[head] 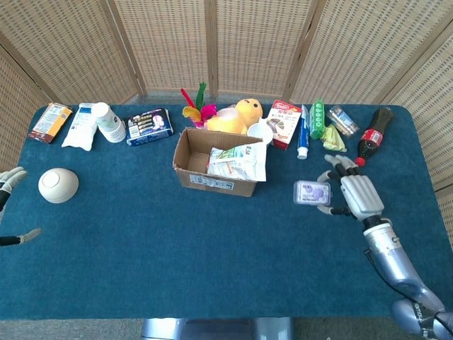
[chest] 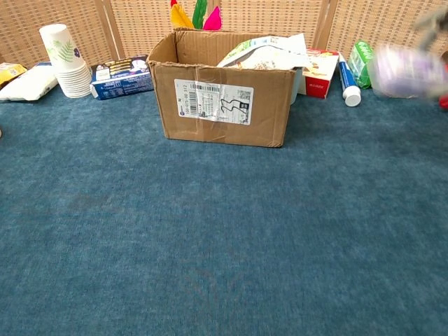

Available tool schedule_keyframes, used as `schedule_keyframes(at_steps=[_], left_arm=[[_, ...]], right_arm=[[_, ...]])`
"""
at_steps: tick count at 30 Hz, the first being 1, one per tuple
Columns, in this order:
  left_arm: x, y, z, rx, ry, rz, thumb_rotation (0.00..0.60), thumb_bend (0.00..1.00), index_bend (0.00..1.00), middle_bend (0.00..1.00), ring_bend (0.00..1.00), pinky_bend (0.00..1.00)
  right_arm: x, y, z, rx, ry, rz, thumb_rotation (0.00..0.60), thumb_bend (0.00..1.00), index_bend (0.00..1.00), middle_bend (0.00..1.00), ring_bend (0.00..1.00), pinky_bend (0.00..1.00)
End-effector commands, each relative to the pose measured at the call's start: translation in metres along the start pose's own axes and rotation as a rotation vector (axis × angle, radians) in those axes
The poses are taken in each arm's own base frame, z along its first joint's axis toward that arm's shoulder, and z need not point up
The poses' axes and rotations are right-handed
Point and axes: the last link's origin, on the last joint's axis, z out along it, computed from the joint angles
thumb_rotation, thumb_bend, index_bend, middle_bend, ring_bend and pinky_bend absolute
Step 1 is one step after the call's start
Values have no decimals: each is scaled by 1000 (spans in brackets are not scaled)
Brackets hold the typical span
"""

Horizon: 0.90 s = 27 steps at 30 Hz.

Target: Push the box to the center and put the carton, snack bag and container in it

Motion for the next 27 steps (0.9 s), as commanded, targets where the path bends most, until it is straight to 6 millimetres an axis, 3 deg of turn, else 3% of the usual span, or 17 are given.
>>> schedule_keyframes(at_steps=[1,6,10,19,27], left_arm=[[1,0,-1,0,0,0,600,160,0,0,0,69],[2,-1,-1,-3,4,-4,600,160,0,0,0,70],[2,0,-2,-8,2,-5,600,159,0,0,0,71],[4,-4,-2,6,8,-9,600,160,0,0,0,71],[4,-9,0,28,2,-20,600,159,0,0,0,70]], right_arm=[[43,-41,22,64,91,1,600,426,511,0,0,117],[57,-82,41,104,100,-10,600,426,514,0,0,120],[54,-119,58,127,87,6,600,422,515,0,0,130],[5,-188,99,111,15,-40,600,421,520,0,0,137],[-38,-214,123,17,-16,-18,600,419,522,0,0,155]])
